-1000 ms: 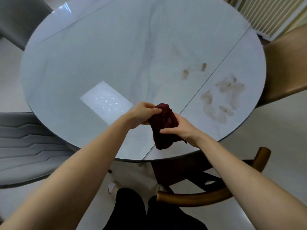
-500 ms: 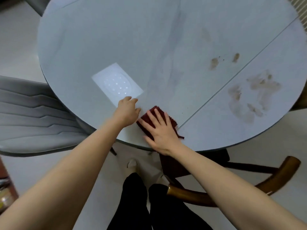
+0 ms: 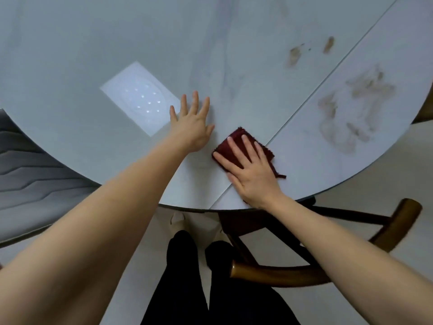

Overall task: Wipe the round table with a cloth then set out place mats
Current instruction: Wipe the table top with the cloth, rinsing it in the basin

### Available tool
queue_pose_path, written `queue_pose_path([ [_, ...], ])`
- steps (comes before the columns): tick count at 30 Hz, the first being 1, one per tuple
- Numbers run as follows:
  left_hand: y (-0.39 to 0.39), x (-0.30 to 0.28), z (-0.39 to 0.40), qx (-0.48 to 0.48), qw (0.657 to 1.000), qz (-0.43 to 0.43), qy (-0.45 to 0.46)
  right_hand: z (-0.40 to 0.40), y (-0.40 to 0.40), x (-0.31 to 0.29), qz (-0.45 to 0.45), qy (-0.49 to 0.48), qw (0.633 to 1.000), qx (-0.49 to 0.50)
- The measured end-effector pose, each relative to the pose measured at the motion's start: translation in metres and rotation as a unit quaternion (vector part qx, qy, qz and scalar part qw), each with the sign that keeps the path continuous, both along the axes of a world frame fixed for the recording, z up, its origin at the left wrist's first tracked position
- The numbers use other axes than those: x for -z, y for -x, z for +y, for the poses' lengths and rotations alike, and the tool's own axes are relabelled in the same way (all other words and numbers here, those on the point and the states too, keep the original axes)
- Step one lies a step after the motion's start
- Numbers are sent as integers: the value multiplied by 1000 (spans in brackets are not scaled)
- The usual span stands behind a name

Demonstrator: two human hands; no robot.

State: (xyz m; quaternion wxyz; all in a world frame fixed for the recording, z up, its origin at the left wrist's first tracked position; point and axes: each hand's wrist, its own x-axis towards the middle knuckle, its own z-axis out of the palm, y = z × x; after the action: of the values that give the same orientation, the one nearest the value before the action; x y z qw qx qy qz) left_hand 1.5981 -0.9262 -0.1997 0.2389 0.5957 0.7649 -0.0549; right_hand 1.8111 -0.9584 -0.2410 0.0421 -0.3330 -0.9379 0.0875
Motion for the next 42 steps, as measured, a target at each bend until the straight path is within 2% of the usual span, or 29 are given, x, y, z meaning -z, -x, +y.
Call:
queue_pose_path([
  [1,-4,0,7,6,1000,-4,7,12,-8,-1,-10,2,998,-56],
  [2,-5,-1,13,12,1000,-4,11,30,-11,-1,-17,-8,997,-70],
  [3,-3,-4,20,13,1000,0,13,55,-10,1,-18,-18,999,-33],
  [4,1,-5,22,10,1000,7,15,75,-4,1,-14,-19,999,47],
  [6,7,-7,36,7,1000,23,11,102,10,-2,-9,-7,974,225],
  [7,9,-8,40,4,1000,26,11,100,17,-1,-11,-7,968,250],
  [8,11,-8,43,1,1000,27,14,91,21,-1,-8,-18,974,226],
  [10,11,-9,51,8,999,22,33,70,11,-2,-11,-24,998,50],
  [11,12,-7,55,16,999,20,39,66,0,-3,-26,-14,998,-56],
  [12,15,-6,68,27,999,19,36,80,-6,-6,-40,-5,992,-119],
  [13,19,-7,81,33,999,20,33,100,-6,-8,-42,-1,990,-134],
  [14,23,-7,93,34,999,19,25,121,-1,-7,-30,-7,994,-101],
  [17,40,-6,135,38,999,26,12,171,35,-8,-20,-13,996,91],
  [20,59,5,166,43,998,6,36,218,74,-4,-31,-30,991,130],
  [22,50,7,154,54,998,-3,32,230,74,-6,-28,-34,989,144],
  [23,71,15,182,64,997,-14,42,267,101,0,-40,-2,985,168],
  [25,62,15,176,61,997,-16,42,286,103,-4,-38,-3,979,201],
  [28,67,13,186,65,996,-20,62,324,133,-8,-10,9,945,327],
  [30,71,16,184,60,996,-23,61,310,151,-2,2,8,921,390],
  [32,77,13,182,80,994,-36,73,273,155,0,20,6,948,319],
  [34,89,12,182,103,993,-32,54,250,141,2,34,16,985,170],
  [36,100,14,177,113,993,11,21,264,128,0,39,22,994,101],
  [37,105,16,174,101,995,23,12,278,131,0,28,22,993,114],
  [39,109,19,171,86,996,21,9,309,145,1,9,15,978,208],
  [42,110,23,177,85,996,-4,12,342,167,0,-11,16,929,370],
])
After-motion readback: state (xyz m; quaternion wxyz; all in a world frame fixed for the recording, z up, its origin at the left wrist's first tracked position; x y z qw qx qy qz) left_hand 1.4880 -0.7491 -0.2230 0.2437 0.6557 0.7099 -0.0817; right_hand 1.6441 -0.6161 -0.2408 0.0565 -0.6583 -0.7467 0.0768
